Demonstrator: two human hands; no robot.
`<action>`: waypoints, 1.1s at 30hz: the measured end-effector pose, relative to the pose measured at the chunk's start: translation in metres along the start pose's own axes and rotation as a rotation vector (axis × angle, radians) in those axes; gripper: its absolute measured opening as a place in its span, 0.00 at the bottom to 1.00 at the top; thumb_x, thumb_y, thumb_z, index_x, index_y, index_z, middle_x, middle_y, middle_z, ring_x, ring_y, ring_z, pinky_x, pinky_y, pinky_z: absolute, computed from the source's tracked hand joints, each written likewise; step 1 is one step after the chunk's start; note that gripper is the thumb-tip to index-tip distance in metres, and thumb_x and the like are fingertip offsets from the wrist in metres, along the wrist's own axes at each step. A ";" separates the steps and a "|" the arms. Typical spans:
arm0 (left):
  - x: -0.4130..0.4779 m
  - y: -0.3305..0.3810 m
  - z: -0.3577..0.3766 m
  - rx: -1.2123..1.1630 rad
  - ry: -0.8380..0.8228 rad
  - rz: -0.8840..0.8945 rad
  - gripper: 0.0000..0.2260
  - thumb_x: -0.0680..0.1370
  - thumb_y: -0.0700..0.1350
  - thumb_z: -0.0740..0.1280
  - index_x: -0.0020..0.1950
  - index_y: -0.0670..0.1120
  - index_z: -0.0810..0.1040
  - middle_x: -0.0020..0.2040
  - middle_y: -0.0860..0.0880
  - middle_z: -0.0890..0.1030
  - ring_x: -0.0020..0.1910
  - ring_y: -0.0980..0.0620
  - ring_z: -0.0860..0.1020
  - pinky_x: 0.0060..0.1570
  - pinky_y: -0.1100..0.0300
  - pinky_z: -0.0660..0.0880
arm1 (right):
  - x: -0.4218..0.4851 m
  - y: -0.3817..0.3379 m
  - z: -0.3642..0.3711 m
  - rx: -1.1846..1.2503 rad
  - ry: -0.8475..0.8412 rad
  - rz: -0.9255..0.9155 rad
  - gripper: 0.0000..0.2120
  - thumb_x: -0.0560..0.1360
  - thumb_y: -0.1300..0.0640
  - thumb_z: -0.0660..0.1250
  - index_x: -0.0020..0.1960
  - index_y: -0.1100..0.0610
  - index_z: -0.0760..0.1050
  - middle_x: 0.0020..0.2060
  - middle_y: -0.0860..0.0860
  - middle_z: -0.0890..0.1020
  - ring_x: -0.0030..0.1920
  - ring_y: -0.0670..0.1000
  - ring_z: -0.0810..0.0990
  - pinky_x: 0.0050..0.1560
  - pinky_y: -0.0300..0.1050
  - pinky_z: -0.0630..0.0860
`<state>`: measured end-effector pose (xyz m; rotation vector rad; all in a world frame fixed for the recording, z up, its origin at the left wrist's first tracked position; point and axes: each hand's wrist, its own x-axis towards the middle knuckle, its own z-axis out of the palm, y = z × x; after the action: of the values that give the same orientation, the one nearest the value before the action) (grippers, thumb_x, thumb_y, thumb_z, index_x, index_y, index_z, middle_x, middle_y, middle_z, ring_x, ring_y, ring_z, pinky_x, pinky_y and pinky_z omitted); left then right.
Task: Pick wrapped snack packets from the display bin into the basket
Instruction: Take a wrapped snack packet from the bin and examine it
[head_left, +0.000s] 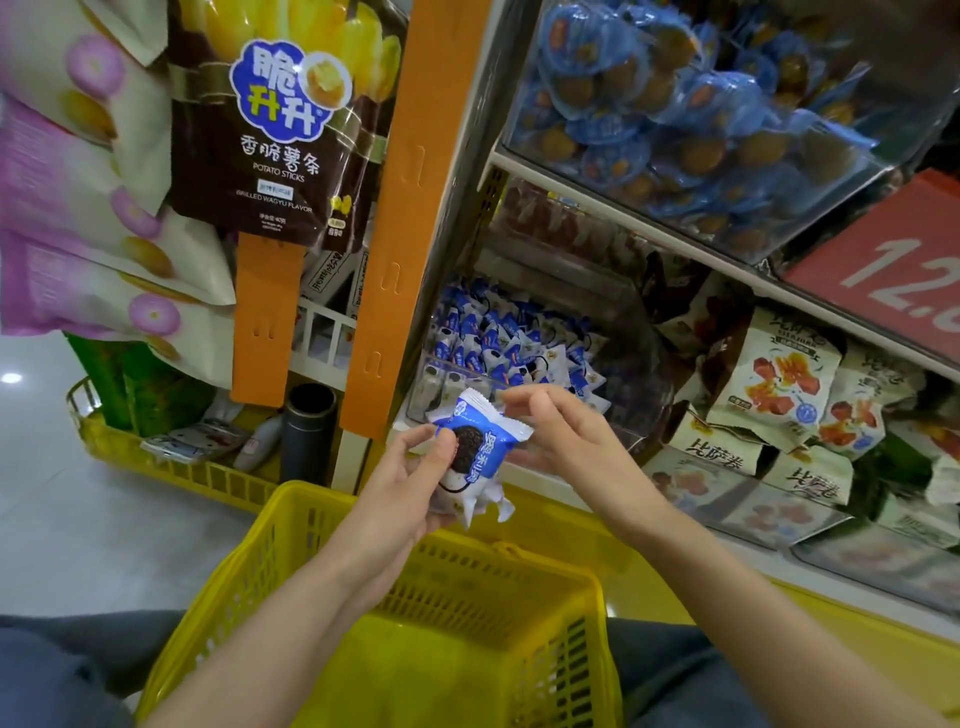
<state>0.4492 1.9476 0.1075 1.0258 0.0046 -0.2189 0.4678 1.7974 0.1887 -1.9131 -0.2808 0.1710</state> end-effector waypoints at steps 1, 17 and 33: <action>0.001 0.000 0.000 -0.004 -0.003 -0.011 0.24 0.70 0.55 0.63 0.62 0.45 0.71 0.41 0.47 0.84 0.34 0.52 0.82 0.34 0.62 0.77 | -0.002 0.002 0.002 0.001 -0.009 -0.001 0.14 0.79 0.54 0.55 0.58 0.59 0.74 0.52 0.47 0.78 0.50 0.40 0.80 0.45 0.31 0.76; 0.004 0.002 -0.005 -0.120 0.191 -0.056 0.08 0.78 0.48 0.61 0.54 0.45 0.72 0.48 0.47 0.81 0.49 0.52 0.81 0.51 0.49 0.76 | -0.002 -0.021 -0.015 -0.022 0.197 0.000 0.05 0.74 0.59 0.66 0.50 0.56 0.77 0.40 0.51 0.85 0.39 0.48 0.84 0.36 0.36 0.80; 0.004 0.008 -0.004 -0.232 0.215 0.024 0.17 0.74 0.46 0.65 0.62 0.47 0.74 0.46 0.46 0.79 0.37 0.58 0.82 0.34 0.61 0.79 | 0.083 0.012 -0.086 -1.242 0.155 0.385 0.15 0.76 0.53 0.66 0.58 0.61 0.73 0.46 0.55 0.77 0.43 0.52 0.76 0.43 0.44 0.73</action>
<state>0.4547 1.9540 0.1115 0.8131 0.2082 -0.0834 0.5706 1.7385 0.2097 -3.1880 0.1585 0.0999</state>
